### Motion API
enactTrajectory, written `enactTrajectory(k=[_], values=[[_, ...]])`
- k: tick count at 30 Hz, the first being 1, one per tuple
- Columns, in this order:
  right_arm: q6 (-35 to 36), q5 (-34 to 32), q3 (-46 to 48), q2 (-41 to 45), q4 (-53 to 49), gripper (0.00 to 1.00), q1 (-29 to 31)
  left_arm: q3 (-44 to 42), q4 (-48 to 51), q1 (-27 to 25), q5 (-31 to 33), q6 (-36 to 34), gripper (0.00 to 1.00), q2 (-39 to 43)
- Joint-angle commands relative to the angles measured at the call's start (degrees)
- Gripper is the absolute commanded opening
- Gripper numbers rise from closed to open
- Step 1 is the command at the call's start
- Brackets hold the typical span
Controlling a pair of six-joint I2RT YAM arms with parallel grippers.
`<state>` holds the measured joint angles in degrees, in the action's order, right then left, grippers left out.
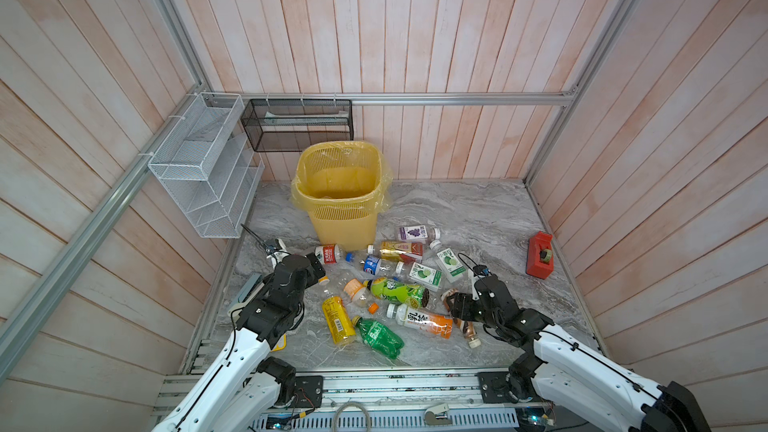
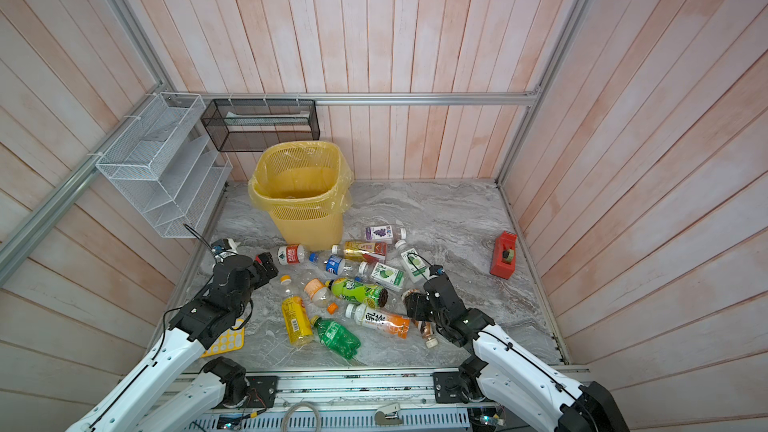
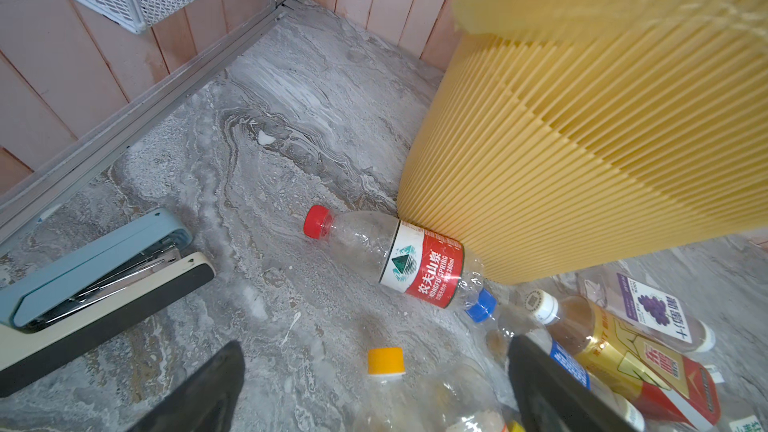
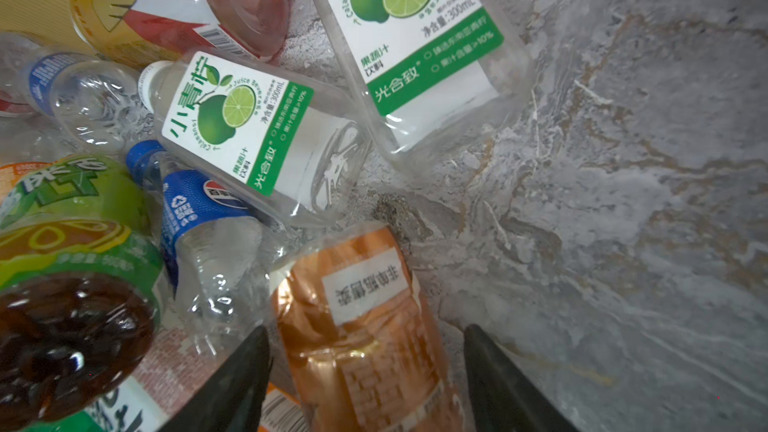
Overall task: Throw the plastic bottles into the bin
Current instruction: 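Close the right gripper on the brown-label bottle, then lift the brown-label bottle with the right gripper over the yellow bin and open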
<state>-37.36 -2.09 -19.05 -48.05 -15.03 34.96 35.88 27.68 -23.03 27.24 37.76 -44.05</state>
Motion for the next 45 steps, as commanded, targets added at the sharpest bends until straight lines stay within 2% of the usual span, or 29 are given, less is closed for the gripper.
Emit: enactTrajectory(k=[1, 6, 11, 19, 26, 32, 35, 39, 42, 45], values=[[-1.0, -0.5, 0.5, -1.5, 0.6, 0.73, 0.8, -0.5, 0.5, 0.6, -0.5, 0.3, 1.00, 0.2], [0.6, -0.7, 0.1, -5.4, 1.8, 0.65, 1.2, -0.6, 0.5, 2.0, -0.7, 1.3, 1.00, 0.8], [1.3, 0.4, 1.0, -5.9, 3.8, 0.53, 1.3, -1.5, -0.7, 3.1, -2.4, 1.6, 1.00, 1.7], [2.6, -4.7, -1.5, 2.5, -1.5, 0.44, 1.2, -1.1, -0.4, 3.6, -2.8, 1.2, 1.00, 0.8], [7.2, -11.8, -10.8, 10.1, -4.8, 0.43, 0.9, -1.7, -1.4, 3.6, -3.7, 1.6, 1.00, 0.8], [14.3, -13.6, -21.0, 7.7, 2.9, 0.43, -1.1, -2.4, -1.4, 3.5, -3.2, 1.7, 1.00, 1.0], [17.3, -10.5, -25.3, 2.8, 11.3, 0.44, -3.0, -3.3, -1.9, 3.5, -2.5, 1.7, 1.00, 2.2], [18.0, 0.0, -33.8, -8.2, 20.9, 0.44, -4.9, -5.1, -2.7, 3.5, -3.3, 1.6, 1.00, 3.2], [17.7, 7.1, -44.0, -17.6, 27.1, 0.43, -4.8, -5.3, -2.7, 3.5, -3.7, 1.4, 1.00, 2.7], [14.5, 14.9, -55.1, -27.2, 33.2, 0.43, -4.9, -5.3, -2.9, 3.5, -4.1, 1.2, 1.00, 2.5]])
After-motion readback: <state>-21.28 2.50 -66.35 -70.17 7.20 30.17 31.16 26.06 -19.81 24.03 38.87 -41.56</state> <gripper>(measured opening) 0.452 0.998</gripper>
